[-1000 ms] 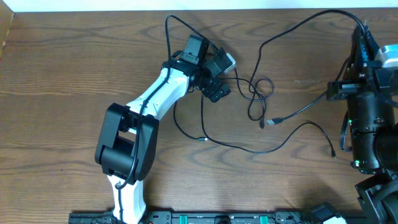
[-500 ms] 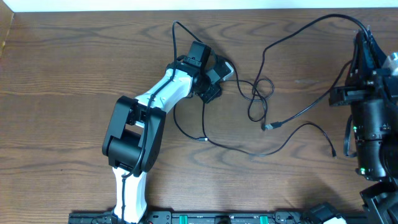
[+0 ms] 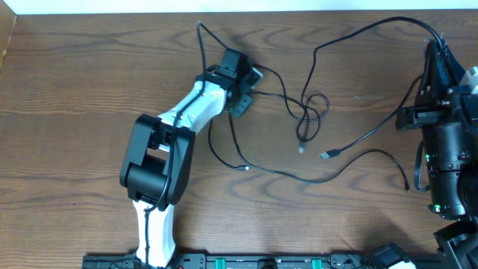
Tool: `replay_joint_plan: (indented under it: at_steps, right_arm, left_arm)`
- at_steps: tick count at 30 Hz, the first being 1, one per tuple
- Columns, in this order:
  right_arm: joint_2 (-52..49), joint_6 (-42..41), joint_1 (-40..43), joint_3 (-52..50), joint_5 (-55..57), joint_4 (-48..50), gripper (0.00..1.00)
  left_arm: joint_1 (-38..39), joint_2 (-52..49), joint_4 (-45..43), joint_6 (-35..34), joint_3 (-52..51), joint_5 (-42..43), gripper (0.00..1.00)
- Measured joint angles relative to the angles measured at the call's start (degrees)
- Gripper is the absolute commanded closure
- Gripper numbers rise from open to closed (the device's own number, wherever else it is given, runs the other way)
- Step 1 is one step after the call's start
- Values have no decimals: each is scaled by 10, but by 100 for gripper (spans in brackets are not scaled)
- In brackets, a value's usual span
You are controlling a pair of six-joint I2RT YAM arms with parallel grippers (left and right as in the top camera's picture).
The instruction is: Untangle cables
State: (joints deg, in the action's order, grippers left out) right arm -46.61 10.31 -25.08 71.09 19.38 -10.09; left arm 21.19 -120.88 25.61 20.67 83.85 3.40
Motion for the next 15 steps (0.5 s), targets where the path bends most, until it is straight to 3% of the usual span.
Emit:
replay_joint_plan:
  at_steps: [6, 15]
  right_arm:
    - [0, 7, 0, 0, 63, 1, 99]
    - [-1, 22, 10, 0, 128, 113, 99]
  left_arm:
    - [-52, 0, 21, -74, 0, -39, 92]
    - [-54, 0, 38, -98, 0, -49, 89]
